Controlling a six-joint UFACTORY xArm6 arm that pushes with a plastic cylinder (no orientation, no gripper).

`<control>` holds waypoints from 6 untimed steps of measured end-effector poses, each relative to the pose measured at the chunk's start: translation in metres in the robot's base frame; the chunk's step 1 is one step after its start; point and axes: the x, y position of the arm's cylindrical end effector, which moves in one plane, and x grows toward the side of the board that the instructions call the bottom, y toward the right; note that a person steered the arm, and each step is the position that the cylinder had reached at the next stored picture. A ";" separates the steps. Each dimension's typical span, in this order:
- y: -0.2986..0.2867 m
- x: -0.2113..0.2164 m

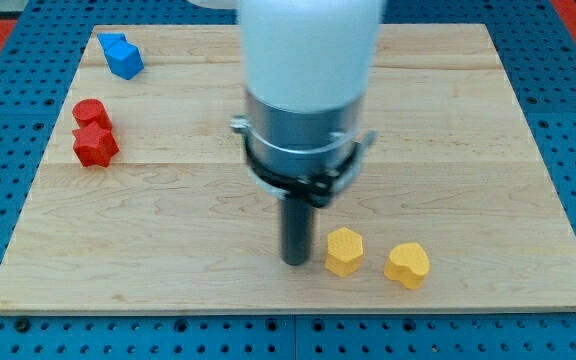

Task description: Move your arm away from the left side of the yellow hexagon

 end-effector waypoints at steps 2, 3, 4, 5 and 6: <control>-0.101 -0.086; -0.126 -0.141; -0.145 -0.198; -0.173 -0.224; -0.230 -0.235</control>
